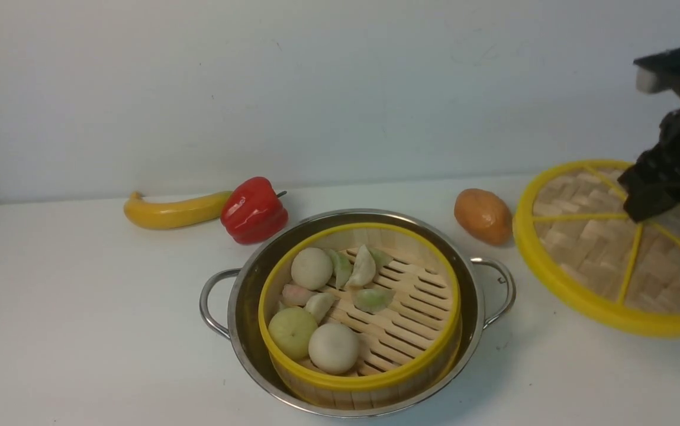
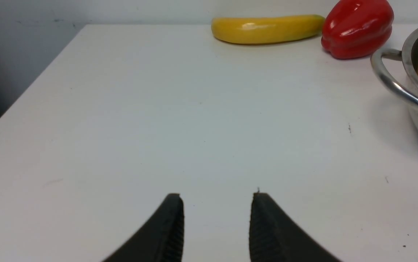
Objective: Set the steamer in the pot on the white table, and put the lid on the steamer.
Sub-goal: 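Place the bamboo steamer lid onto the steamer basket in the pot with the right gripper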
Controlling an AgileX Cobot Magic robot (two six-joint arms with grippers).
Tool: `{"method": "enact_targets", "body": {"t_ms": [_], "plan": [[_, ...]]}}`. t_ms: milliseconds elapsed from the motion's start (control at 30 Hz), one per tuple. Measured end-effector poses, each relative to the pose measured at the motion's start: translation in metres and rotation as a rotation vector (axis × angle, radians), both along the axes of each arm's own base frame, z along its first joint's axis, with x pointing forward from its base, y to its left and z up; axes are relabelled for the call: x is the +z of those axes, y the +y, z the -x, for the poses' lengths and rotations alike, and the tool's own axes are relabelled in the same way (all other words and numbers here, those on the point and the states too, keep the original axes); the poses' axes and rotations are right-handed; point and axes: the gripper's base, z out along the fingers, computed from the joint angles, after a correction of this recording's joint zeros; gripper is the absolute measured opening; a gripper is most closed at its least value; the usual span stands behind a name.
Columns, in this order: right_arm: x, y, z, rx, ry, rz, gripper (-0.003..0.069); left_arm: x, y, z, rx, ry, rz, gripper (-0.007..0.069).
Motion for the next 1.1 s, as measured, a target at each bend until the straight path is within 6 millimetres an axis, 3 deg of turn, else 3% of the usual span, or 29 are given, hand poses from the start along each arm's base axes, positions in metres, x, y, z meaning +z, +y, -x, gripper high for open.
{"method": "enact_targets", "body": {"t_ms": [100, 200, 400, 433, 467, 567, 1100], "plan": [[0.011, 0.008, -0.003, 0.031, -0.039, -0.030, 0.0111, 0.000, 0.000, 0.000, 0.000, 0.000, 0.000, 0.0248], [0.014, 0.029, 0.000, 0.116, -0.050, -0.058, 0.0111, 0.000, 0.000, 0.000, 0.000, 0.000, 0.000, 0.0248], [0.015, 0.103, 0.021, 0.349, -0.043, -0.065, 0.0111, 0.000, 0.000, 0.000, 0.000, 0.000, 0.000, 0.0248], [0.014, 0.105, 0.022, 0.356, -0.043, -0.064, 0.0111, 0.000, 0.000, 0.000, 0.000, 0.000, 0.000, 0.0248], [0.014, 0.123, 0.029, 0.410, -0.042, -0.063, 0.0111, 0.000, 0.000, 0.000, 0.000, 0.000, 0.000, 0.0248], [0.013, 0.150, 0.041, 0.478, -0.034, -0.058, 0.0111, 0.000, 0.000, 0.000, 0.000, 0.000, 0.000, 0.0248], [-0.002, 0.224, 0.026, 0.564, -0.052, -0.063, 0.0111, 0.000, 0.000, 0.000, 0.000, 0.000, 0.000, 0.0248]]}}
